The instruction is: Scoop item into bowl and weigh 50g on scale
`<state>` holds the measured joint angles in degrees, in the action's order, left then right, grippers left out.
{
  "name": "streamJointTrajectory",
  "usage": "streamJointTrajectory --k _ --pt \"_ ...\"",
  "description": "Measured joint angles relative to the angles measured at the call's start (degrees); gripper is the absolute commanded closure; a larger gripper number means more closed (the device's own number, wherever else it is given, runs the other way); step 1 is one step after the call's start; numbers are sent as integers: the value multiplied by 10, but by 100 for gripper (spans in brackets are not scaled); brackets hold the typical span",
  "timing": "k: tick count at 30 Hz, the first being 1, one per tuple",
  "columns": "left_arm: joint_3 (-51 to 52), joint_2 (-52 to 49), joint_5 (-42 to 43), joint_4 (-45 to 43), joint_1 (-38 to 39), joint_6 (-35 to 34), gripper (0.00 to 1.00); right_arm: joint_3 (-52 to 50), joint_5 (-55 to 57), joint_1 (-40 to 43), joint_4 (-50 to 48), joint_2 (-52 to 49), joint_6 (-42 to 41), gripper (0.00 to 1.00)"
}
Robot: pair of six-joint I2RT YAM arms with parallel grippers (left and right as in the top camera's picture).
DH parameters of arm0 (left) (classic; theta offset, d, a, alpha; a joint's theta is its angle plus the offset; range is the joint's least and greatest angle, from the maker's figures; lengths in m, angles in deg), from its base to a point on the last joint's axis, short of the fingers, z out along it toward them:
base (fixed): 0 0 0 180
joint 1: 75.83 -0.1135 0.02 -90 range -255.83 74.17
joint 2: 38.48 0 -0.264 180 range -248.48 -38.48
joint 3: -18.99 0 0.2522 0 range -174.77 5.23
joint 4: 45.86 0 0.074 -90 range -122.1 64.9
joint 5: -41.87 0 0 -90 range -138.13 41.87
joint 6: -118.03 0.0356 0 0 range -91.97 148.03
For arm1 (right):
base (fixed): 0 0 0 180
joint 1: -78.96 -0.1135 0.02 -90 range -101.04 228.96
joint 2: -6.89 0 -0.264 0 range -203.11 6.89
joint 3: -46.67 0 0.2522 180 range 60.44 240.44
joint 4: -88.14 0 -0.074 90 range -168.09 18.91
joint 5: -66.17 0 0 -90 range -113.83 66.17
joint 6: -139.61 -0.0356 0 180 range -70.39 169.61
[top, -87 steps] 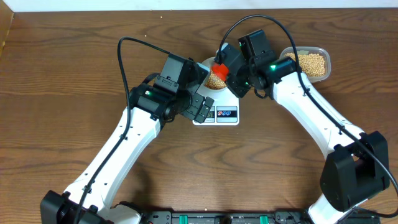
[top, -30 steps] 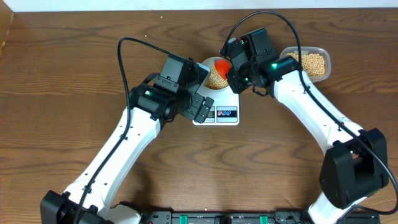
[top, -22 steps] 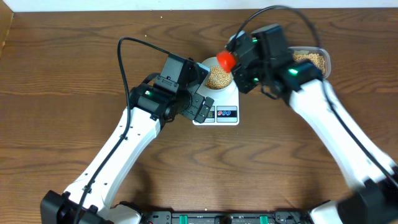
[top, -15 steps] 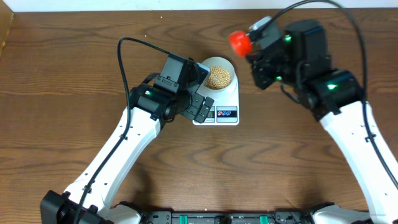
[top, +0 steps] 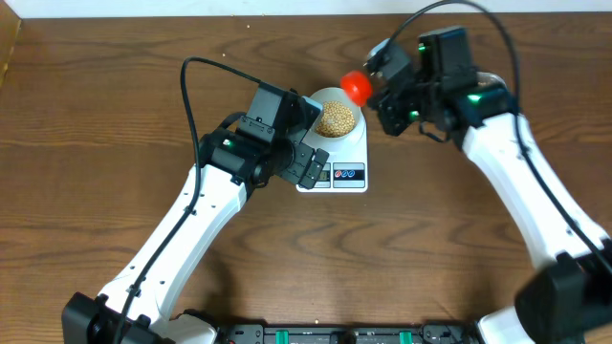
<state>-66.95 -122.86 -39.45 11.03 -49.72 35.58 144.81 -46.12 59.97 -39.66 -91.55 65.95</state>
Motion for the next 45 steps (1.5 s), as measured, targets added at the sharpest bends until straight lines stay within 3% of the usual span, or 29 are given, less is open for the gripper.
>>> streamJointTrajectory --k 6,14,31,45 --pt "0 0 0 0 -2 0 2 -1 -3 -5 -47 -59 16 99" --pt "0 0 0 0 -2 0 2 -1 -3 -5 -115 -67 23 99" --pt "0 0 0 0 -2 0 2 -1 4 -5 -119 -73 106 99" --pt "0 0 0 0 -2 0 2 -1 -35 -10 -131 -121 116 99"
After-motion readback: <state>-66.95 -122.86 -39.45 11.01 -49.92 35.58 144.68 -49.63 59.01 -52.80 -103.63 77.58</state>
